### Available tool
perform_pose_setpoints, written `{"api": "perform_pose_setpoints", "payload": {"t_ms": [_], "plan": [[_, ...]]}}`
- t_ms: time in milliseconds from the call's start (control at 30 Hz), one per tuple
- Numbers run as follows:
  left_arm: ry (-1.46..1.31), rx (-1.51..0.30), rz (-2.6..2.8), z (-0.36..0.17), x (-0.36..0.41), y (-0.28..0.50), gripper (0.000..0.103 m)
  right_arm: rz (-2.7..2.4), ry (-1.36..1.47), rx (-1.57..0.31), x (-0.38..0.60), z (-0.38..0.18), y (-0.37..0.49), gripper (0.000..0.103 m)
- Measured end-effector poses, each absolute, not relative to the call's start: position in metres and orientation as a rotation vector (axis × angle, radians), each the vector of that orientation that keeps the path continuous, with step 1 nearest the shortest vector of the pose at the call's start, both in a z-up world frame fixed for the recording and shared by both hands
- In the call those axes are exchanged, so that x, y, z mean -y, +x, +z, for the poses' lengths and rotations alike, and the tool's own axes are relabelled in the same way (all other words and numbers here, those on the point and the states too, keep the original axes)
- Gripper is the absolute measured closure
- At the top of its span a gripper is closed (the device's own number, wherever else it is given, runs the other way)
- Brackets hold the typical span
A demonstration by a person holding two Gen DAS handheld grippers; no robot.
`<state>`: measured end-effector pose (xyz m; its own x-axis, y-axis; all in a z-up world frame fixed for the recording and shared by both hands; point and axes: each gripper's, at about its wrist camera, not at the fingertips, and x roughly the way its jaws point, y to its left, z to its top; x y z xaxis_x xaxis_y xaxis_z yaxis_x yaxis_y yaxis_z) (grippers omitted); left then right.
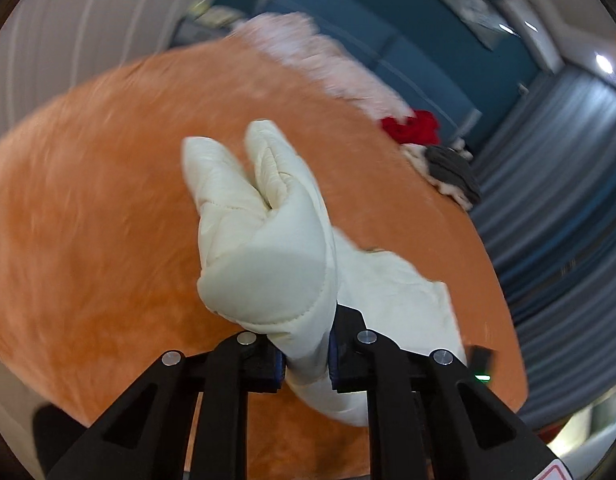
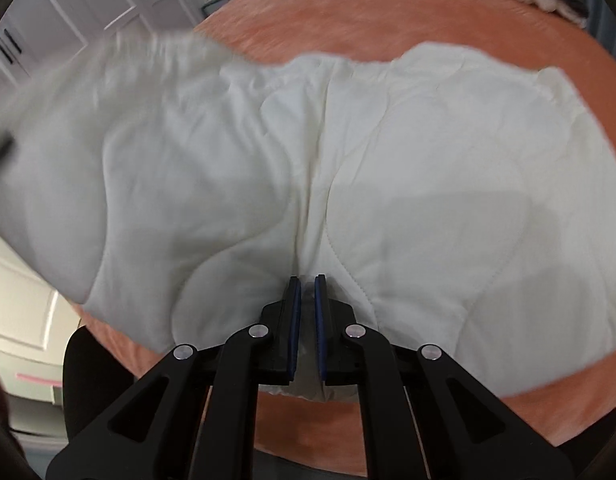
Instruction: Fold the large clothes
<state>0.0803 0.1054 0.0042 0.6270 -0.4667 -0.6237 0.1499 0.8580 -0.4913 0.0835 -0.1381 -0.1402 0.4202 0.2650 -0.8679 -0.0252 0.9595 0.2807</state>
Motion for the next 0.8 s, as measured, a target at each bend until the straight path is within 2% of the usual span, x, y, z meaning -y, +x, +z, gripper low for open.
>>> {"api": "perform_pose_setpoints", "payload": {"t_ms": [100,267,367,500,567,667,700,767,800], "plan": [[-0.298,-0.779,-0.442,0.035,-0.062,0.070,0.091,0.203,0.232,-1.104,0.129,-0.141,0.085,0.098],[-0.172,-0.755,-0.585,0.056,0.017,0.066,0.091,0.189,0.350,-1.023,0.178,-0.104,0.055,0.094],[-0.109,-0.787,-0.636,0.048,0.063,0.070,0.091,0.100,0.338,-0.976,0.230,-0.076,0.019,0.087],[-0.026,-0.875,-0.677,0.015,0.131,0.066,0.089,-0.042,0.297,-0.964,0.287,-0.053,-0.018,0.084],[0.007,-0.934,-0.683,-0.005,0.155,0.065,0.086,-0.091,0.301,-0.958,0.309,-0.044,-0.032,0.066],[0.040,-0.996,-0.661,-0.037,0.185,0.056,0.079,-0.139,0.326,-0.938,0.335,-0.031,-0.049,0.060],[0.050,-0.987,-0.644,-0.039,0.188,0.053,0.074,-0.146,0.329,-0.931,0.340,-0.027,-0.052,0.058],[0.059,-0.975,-0.624,-0.035,0.191,0.042,0.057,-0.148,0.330,-0.911,0.347,-0.017,-0.057,0.049],[0.046,-0.979,-0.635,-0.032,0.190,0.040,0.045,-0.146,0.328,-0.894,0.349,-0.009,-0.059,0.047]]}}
